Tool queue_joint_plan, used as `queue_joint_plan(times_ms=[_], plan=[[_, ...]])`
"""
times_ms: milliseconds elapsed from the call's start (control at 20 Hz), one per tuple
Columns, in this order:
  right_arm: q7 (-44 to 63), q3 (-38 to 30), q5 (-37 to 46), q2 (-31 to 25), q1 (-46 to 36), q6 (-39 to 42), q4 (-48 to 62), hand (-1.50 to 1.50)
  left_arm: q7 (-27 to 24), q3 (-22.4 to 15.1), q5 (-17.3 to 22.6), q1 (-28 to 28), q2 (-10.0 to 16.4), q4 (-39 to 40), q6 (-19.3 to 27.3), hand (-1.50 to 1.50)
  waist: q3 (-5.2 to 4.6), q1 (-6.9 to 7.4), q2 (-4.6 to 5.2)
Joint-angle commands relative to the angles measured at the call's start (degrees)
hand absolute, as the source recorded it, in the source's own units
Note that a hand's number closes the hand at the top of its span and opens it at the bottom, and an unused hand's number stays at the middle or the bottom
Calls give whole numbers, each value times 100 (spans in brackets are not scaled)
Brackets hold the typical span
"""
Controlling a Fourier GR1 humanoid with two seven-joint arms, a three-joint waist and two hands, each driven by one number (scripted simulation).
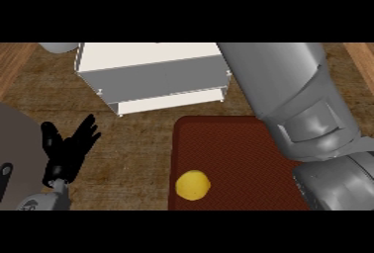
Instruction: Pick the bell pepper from the tray and place it in the tiered shelf
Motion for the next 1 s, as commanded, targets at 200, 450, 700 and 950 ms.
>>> queue_joint_plan(times_ms=[200,450,700,950], plan=[[366,-75,255,-836,407,-537,-319,-150,-266,209,111,218,74,222,-176,0,-11,-182,-52],[338,-433,-33,-1265,827,-699,-807,-150,-43,142,-19,-53,10,230,-13,0,-8,-188,-37],[735,-468,-394,-1707,1437,124,-1829,-150,-282,292,140,429,134,163,-303,0,-8,-219,-69],[1004,-479,-795,-2110,2120,988,-2783,-150,-301,213,37,297,-101,251,-118,0,-10,-249,-68]])
